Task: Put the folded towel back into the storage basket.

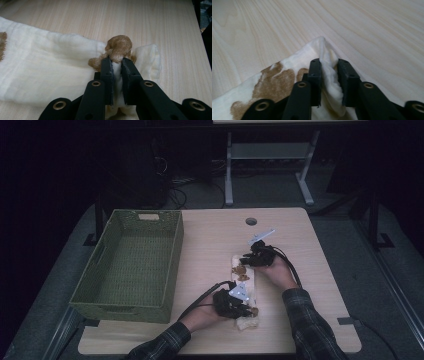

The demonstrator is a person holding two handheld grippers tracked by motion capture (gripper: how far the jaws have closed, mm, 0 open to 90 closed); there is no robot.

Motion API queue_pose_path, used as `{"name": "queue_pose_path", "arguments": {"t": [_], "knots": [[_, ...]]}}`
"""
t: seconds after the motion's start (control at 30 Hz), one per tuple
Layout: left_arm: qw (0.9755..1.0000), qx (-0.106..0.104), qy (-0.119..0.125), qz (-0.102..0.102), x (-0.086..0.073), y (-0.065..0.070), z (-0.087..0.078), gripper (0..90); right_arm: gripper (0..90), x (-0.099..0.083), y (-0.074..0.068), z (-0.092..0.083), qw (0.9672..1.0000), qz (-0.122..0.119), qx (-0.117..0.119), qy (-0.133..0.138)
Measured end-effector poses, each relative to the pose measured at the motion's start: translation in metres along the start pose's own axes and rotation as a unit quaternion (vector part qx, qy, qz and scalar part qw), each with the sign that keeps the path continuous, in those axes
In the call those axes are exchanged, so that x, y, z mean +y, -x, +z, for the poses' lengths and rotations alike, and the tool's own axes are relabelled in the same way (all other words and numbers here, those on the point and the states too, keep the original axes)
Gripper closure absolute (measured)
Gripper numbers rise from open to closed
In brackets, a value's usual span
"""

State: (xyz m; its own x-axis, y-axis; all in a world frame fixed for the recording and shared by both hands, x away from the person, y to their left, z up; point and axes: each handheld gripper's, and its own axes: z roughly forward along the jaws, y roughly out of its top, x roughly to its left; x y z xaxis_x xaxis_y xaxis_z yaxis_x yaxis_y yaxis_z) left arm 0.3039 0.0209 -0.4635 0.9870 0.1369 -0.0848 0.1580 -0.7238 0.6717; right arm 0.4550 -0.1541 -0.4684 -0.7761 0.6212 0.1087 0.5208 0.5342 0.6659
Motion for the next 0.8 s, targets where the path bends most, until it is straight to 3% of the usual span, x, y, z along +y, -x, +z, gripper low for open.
{"name": "queue_pose_path", "arguments": {"t": [0.17,0.3,0.43,0.6,0.73,0.8], "knots": [[1.0000,0.003,0.000,-0.002,0.001,0.001,0.000,80.9,81.5,0.004,0.000,0.000,0.9999,0.005,0.010,-0.012],[1.0000,0.001,-0.003,0.001,0.002,0.001,0.000,82.3,82.6,0.005,-0.001,0.000,0.9997,0.017,0.011,-0.016],[1.0000,-0.006,0.003,0.004,0.003,0.001,-0.003,82.9,82.8,0.005,-0.001,0.000,0.9998,0.012,0.007,-0.014],[0.9997,-0.006,0.023,0.004,0.010,0.002,-0.019,82.9,82.8,0.010,-0.002,-0.005,0.9999,0.000,-0.001,-0.017],[0.9995,0.004,0.026,0.016,0.017,0.003,-0.038,82.9,82.9,0.018,-0.002,-0.016,1.0000,-0.002,-0.006,-0.004],[0.9993,0.014,0.024,0.023,0.024,0.003,-0.050,82.9,82.9,0.023,-0.002,-0.020,0.9999,-0.008,-0.010,-0.011]]}}
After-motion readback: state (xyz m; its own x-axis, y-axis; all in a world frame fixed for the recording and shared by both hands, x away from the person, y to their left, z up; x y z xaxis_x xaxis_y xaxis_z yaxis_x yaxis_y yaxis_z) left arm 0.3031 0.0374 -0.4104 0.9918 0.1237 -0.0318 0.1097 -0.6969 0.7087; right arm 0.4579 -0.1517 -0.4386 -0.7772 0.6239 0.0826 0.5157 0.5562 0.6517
